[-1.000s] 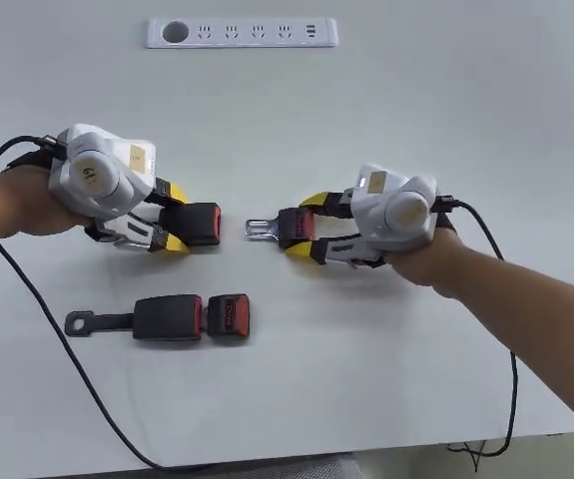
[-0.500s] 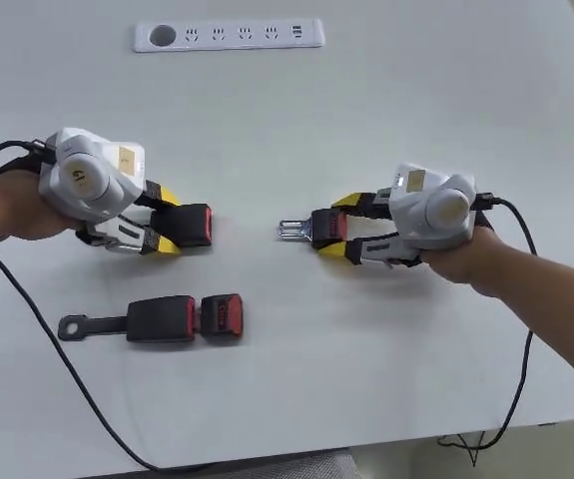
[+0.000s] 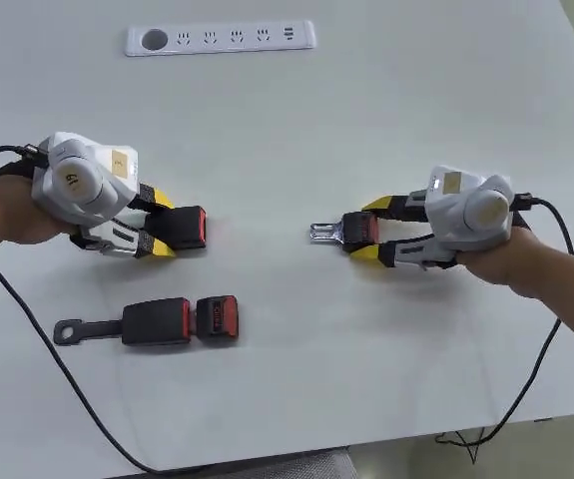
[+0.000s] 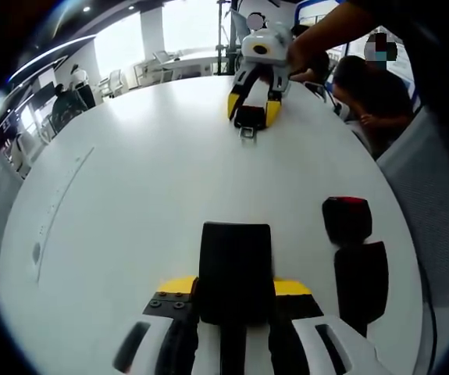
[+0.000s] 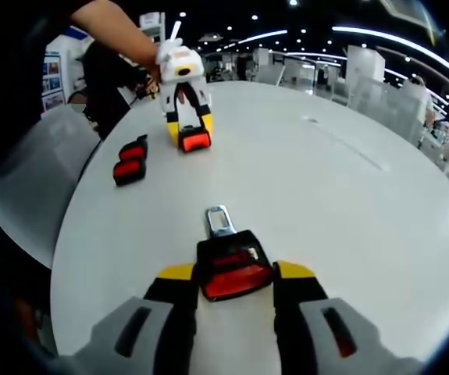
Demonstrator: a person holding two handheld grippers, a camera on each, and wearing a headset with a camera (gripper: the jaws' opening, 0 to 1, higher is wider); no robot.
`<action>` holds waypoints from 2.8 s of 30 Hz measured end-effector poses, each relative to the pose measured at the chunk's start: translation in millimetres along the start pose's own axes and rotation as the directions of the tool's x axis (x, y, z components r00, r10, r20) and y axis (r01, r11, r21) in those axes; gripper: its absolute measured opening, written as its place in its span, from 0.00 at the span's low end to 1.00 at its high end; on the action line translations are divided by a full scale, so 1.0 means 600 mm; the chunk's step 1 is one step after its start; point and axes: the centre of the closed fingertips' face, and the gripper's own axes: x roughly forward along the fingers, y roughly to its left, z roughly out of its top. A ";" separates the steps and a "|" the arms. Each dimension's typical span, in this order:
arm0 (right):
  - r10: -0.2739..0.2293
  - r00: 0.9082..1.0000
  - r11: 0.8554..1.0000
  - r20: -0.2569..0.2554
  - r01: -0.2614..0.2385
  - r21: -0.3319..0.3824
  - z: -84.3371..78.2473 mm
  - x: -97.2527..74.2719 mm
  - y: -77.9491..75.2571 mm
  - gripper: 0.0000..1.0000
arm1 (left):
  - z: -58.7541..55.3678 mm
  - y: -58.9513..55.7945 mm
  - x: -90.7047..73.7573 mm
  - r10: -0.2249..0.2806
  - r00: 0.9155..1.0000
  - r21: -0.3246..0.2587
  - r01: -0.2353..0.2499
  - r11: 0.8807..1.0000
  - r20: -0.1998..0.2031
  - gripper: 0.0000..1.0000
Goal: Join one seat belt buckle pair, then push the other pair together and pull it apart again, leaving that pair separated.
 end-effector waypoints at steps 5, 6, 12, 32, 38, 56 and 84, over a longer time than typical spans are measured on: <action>-0.006 1.000 1.000 -0.004 0.006 0.005 -0.006 -0.016 -0.008 0.38 | 0.000 0.000 0.000 0.000 1.000 0.002 0.000 1.000 -0.008 0.35; -0.006 1.000 1.000 -0.005 0.006 0.003 -0.005 -0.016 -0.008 0.38 | 0.000 0.000 0.001 0.000 1.000 0.002 0.000 1.000 -0.009 0.35; -0.003 1.000 1.000 -0.019 0.003 -0.013 0.000 -0.011 -0.013 0.39 | 0.001 0.001 0.001 0.002 1.000 0.002 -0.002 1.000 -0.022 0.35; -0.229 0.973 0.959 0.040 0.218 0.182 0.047 -0.015 -0.023 0.83 | 0.033 0.020 -0.082 0.250 0.963 -0.413 -0.188 0.891 0.103 0.83; -0.313 0.947 0.930 0.074 0.290 0.227 0.063 -0.023 -0.024 0.86 | 0.022 0.005 -0.133 0.366 0.918 -0.493 -0.251 0.833 0.151 0.91; -0.389 0.914 0.906 0.114 0.358 0.223 0.091 -0.052 0.075 0.90 | -0.062 -0.113 -0.258 0.560 0.799 -0.641 -0.314 0.700 0.220 0.92; -0.448 0.885 0.880 0.127 0.412 0.236 0.076 -0.108 0.165 0.95 | -0.101 -0.216 -0.298 0.590 0.775 -0.663 -0.320 0.676 0.227 1.00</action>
